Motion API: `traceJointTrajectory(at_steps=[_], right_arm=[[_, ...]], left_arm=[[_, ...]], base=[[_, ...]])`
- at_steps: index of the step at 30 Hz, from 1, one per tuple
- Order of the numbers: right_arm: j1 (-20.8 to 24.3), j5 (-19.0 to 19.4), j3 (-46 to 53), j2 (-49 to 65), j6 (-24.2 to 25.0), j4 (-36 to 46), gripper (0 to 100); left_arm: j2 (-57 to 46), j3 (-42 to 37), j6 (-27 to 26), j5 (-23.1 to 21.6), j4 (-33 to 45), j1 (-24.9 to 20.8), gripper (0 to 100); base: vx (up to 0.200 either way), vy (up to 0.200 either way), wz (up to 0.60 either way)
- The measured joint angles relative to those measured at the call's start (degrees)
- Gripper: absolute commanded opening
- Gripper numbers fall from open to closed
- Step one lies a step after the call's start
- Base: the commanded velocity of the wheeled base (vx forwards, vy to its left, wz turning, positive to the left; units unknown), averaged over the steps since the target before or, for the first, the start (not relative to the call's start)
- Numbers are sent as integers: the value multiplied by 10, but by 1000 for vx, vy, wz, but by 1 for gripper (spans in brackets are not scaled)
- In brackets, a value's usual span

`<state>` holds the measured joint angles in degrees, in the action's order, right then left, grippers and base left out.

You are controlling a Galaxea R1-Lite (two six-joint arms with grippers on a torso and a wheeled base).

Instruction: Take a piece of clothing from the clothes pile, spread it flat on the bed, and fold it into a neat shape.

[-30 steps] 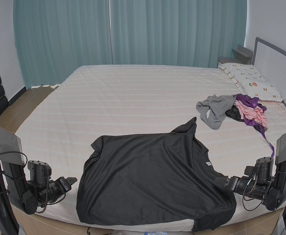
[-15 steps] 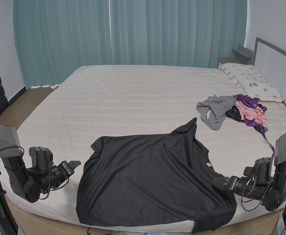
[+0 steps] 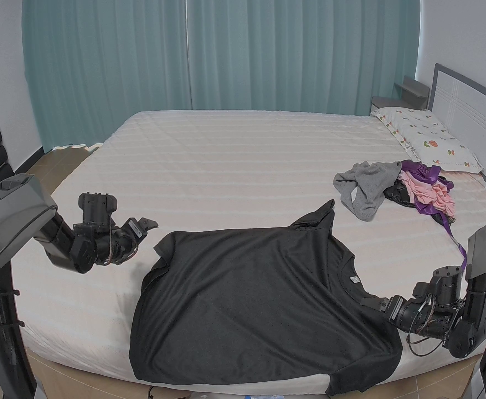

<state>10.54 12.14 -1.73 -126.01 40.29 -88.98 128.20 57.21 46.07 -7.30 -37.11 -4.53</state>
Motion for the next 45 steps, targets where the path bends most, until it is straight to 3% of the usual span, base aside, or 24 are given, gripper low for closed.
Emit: traceJointTrajectory(at_steps=[8,23,24,32,45], right_arm=[[9,12,-9,0,19,0,100],[21,15,-16,-1,22,0,100],[21,15,-16,-1,23,0,100],[21,14,-18,-1,22,0,100],[19,12,-34,-2,23,0,100]], left_arm=[[95,164,10,-10,85,-1,100],[160,211,8,-10,91,-12,100],[164,215,8,-9,91,-14,0],[178,232,9,-3,102,-15,0],[184,297,11,58,101,-2,0]], base=[[0,0,0],[0,0,0],[0,0,0],[0,0,0],[0,0,0]])
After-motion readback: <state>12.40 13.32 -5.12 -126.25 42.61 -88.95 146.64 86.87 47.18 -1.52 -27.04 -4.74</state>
